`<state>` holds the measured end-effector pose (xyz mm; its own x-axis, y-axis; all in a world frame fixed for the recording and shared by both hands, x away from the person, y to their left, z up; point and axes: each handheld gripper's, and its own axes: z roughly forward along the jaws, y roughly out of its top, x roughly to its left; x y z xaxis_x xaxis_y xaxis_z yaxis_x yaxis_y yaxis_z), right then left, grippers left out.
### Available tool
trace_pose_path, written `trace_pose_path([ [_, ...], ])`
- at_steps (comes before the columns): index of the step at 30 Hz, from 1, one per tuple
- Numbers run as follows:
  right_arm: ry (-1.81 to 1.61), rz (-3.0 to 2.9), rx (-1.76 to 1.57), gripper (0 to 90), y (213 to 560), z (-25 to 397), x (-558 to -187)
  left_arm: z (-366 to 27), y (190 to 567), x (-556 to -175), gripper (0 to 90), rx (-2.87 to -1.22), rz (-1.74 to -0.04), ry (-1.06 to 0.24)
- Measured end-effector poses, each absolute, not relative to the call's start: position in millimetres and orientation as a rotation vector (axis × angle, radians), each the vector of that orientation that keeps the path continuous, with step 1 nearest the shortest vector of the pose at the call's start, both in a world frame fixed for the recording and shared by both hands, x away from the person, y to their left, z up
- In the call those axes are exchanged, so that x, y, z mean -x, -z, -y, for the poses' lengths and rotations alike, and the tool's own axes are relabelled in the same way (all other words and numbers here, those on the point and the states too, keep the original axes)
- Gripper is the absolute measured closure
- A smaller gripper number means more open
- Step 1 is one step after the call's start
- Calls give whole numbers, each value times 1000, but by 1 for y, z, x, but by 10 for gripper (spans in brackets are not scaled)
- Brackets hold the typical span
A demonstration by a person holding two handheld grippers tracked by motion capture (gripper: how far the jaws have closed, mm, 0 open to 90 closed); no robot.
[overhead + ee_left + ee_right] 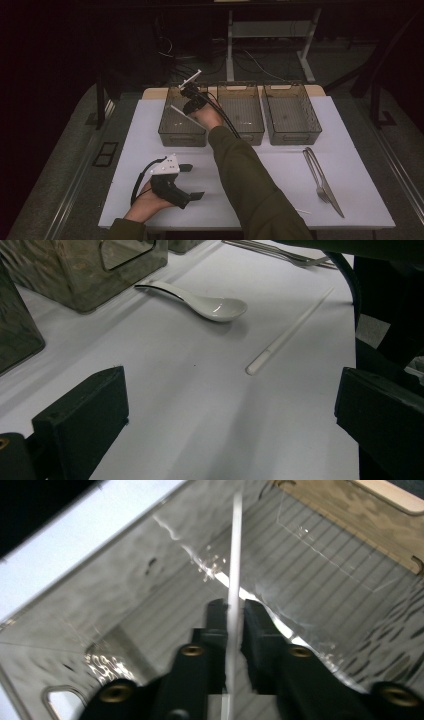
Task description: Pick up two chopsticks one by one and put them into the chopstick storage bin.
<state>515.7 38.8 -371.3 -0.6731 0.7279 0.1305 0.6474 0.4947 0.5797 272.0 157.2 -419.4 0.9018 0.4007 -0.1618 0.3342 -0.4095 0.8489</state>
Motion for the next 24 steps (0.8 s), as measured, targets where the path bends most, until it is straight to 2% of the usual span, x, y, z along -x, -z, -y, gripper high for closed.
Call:
trace_pose_path([
  [2,-950,-2599,-1194,714,368,-38,-515,-157,419,-272,1,-2030,-530,-81],
  [14,-1065,-2601,-1135,545,346,-19,-506,-157,420,-273,1,-2034,-524,-95],
  [24,-1159,-2664,-1009,402,330,18,-483,-157,420,-273,1,-2040,-537,-91],
])
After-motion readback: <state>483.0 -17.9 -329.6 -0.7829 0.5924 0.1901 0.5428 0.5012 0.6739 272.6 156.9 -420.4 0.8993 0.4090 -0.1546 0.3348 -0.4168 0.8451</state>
